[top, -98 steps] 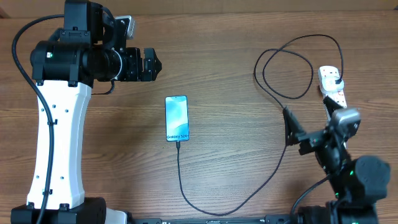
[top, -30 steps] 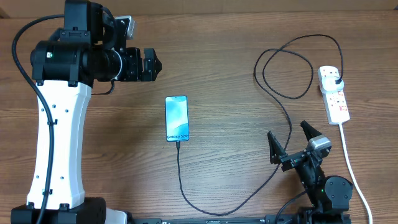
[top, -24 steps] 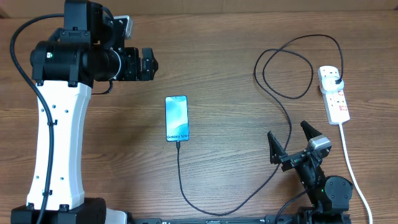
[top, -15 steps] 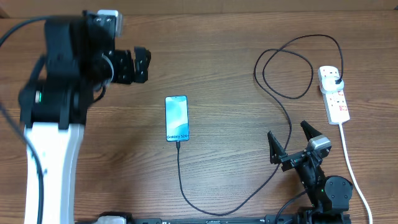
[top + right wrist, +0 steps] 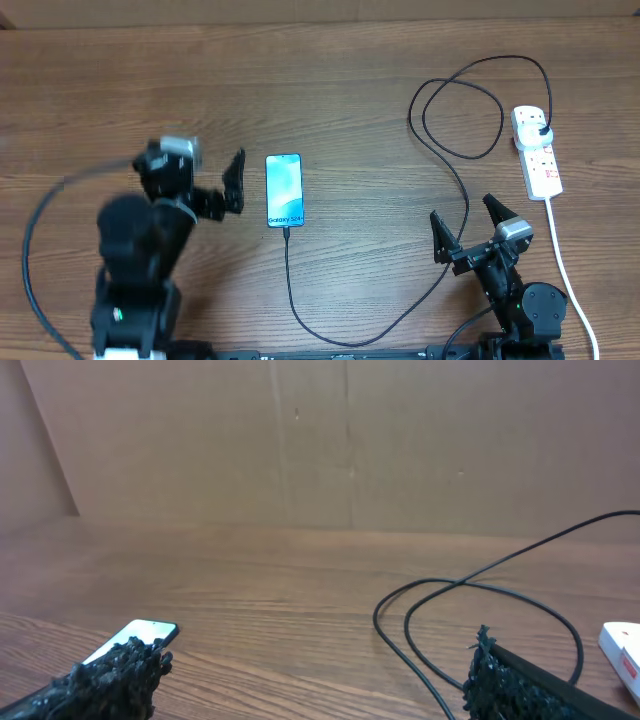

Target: Plug charger to phone and switch on socket

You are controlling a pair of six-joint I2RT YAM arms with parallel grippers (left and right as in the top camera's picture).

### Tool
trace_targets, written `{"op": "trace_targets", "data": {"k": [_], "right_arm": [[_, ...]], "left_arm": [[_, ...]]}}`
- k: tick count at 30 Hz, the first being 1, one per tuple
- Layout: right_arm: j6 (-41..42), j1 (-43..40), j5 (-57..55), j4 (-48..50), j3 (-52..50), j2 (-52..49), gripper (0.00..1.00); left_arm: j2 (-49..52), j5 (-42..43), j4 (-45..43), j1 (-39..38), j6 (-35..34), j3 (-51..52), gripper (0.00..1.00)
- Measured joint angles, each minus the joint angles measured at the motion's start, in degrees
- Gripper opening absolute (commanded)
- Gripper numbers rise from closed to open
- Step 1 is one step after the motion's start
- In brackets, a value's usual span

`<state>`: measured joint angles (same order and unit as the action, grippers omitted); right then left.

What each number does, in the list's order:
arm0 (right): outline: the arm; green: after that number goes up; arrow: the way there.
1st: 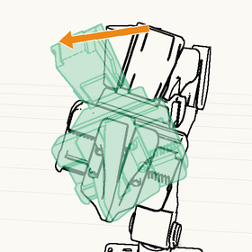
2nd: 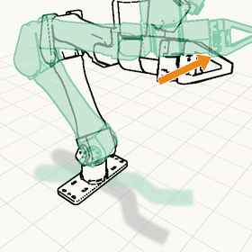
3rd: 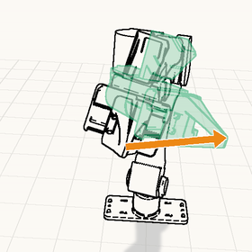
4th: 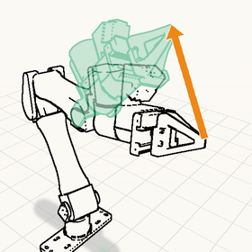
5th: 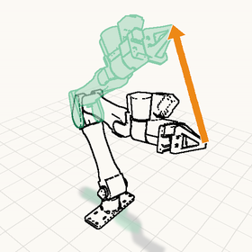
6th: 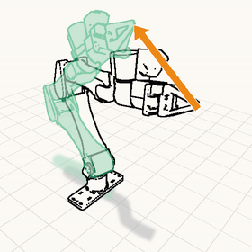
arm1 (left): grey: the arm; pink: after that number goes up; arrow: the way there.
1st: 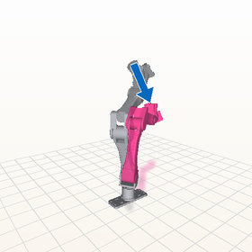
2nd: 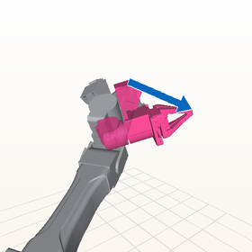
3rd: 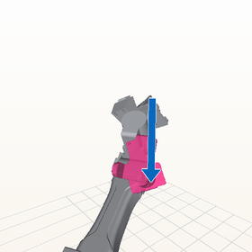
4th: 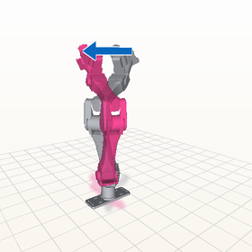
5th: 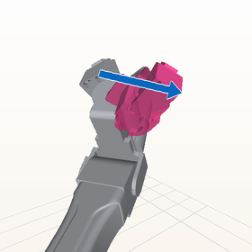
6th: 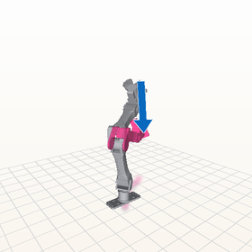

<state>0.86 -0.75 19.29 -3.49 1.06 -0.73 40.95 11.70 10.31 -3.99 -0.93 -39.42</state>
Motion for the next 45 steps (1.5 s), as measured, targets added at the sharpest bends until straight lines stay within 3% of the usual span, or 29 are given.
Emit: {"op": "trace_targets", "data": {"k": [6,15,22,45], "right_arm": [[0.00,0.04,0.02,0.00,0.00,0.00,1.00],[0.02,0.04,0.02,0.00,0.00,0.00,1.00],[0.00,0.04,0.00,0.00,0.00,0.00,1.00],[0.04,0.04,0.02,-0.02,0.00,0.00,1.00]], "left_arm": [[-13.84,0.00,-9.20,0.00,4.33,14.23,1.00],[-27.32,-0.24,-9.94,0.00,11.58,26.51,1.00],[-35.41,-2.27,-10.29,0.00,13.22,32.33,1.00],[-40.11,-7.50,-6.03,0.00,13.14,38.75,1.00]]}}
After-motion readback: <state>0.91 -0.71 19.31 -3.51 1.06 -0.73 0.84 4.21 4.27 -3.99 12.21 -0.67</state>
